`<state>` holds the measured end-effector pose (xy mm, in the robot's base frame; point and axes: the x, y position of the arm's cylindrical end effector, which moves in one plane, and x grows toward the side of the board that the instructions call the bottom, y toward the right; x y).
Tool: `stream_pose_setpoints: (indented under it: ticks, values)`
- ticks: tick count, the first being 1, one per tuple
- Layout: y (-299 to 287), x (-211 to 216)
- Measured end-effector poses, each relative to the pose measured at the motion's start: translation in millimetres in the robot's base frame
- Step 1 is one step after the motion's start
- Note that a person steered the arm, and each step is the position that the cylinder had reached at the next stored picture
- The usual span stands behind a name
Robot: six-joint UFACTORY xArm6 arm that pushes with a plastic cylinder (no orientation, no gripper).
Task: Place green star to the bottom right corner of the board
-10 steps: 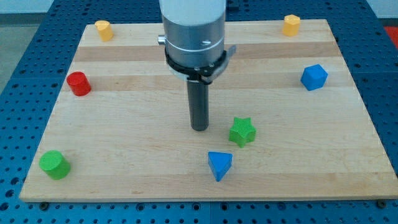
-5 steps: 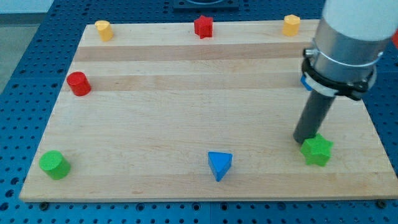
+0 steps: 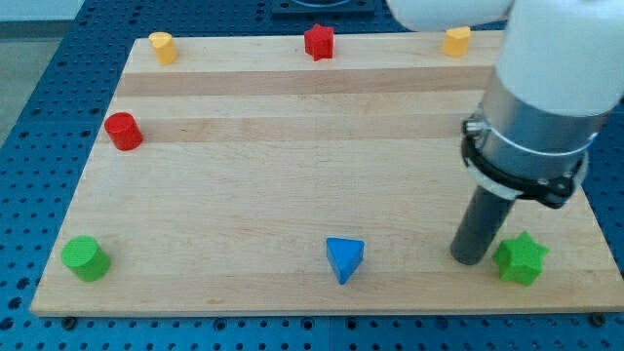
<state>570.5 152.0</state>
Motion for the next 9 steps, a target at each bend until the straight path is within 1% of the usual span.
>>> stream_pose_setpoints:
  ticks: [4,6,7,8,9]
  values:
    - [20,0]
    - [32,-15]
    - [47,-25]
    - [64,-25]
    - [65,-26]
